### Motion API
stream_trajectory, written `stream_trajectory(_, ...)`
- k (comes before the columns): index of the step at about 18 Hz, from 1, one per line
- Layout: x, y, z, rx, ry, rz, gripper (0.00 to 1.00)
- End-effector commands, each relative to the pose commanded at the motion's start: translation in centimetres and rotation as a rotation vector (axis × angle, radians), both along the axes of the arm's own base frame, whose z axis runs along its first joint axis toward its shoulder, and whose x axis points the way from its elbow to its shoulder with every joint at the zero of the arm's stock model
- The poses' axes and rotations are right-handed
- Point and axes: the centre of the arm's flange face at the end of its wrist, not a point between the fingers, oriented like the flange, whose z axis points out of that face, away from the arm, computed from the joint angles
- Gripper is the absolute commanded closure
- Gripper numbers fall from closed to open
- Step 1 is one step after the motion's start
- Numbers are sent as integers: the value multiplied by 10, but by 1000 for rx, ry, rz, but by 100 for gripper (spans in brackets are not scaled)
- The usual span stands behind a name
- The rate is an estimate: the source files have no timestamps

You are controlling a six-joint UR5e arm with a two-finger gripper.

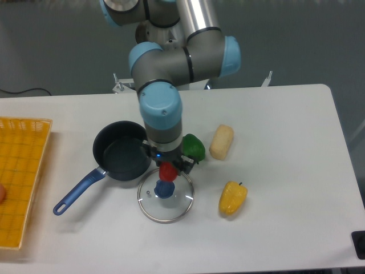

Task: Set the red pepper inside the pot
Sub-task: 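Carry the held red pepper over the dark blue saucepan, then lower the red pepper into the saucepan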

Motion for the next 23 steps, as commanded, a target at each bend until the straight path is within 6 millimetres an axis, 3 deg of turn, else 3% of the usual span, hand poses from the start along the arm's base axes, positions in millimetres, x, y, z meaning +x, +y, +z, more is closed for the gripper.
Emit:
stream_trajectory(9, 63, 27, -2, 3, -21, -18, 59)
stream_trajectory(17, 102, 11, -22, -50, -44, -67, 59)
stream_trajectory(19, 119, 15, -25, -56, -46, -94, 59)
stream_trajectory(23, 124, 11, -35, -77, -53, -98, 59)
